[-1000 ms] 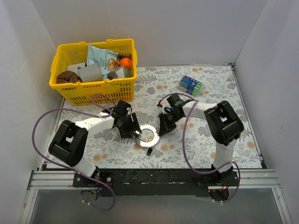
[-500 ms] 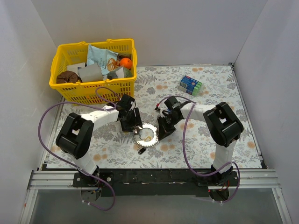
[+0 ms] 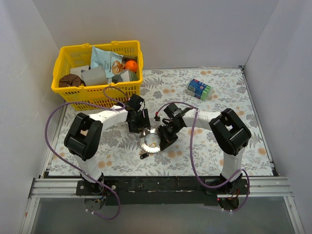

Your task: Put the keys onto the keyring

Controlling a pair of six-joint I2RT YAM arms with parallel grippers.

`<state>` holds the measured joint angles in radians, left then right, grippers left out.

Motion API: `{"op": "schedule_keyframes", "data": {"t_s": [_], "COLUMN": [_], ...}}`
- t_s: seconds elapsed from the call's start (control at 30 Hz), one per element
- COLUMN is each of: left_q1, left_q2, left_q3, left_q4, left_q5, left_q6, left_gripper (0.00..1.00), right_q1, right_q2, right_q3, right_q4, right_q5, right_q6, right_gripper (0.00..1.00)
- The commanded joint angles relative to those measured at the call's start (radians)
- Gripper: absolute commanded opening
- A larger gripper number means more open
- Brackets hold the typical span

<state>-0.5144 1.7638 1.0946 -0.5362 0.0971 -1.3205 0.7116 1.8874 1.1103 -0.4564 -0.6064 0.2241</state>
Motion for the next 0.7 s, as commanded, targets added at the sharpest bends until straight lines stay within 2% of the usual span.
{"op": "schedule_keyframes", "data": {"t_s": [0.0, 0.3, 0.67], "left_q1": [-0.004, -0.004, -0.004], "left_q2": [0.025, -0.088, -0.266], "left_q3": [0.042, 0.042, -0.094], "left_q4": [-0.025, -0.084, -0.091], "left_q5": [-0.046, -0.158, -0.122], "left_q6": [0.037, 0.06, -0.008], "left_gripper": [0.64, 0.66, 0.66], "right_q1": [0.017, 0.003, -0.133], "right_q2": [0.001, -0.082, -0.136], "right_q3": [0.048, 0.08, 0.069], "right_q4": [-0.025, -0.01, 0.061], "right_q5": [-0.015, 0.043, 0.028], "right_q6": [-0.019, -0.019, 0.011], "right_gripper": [0.14, 0.15, 0.15]}}
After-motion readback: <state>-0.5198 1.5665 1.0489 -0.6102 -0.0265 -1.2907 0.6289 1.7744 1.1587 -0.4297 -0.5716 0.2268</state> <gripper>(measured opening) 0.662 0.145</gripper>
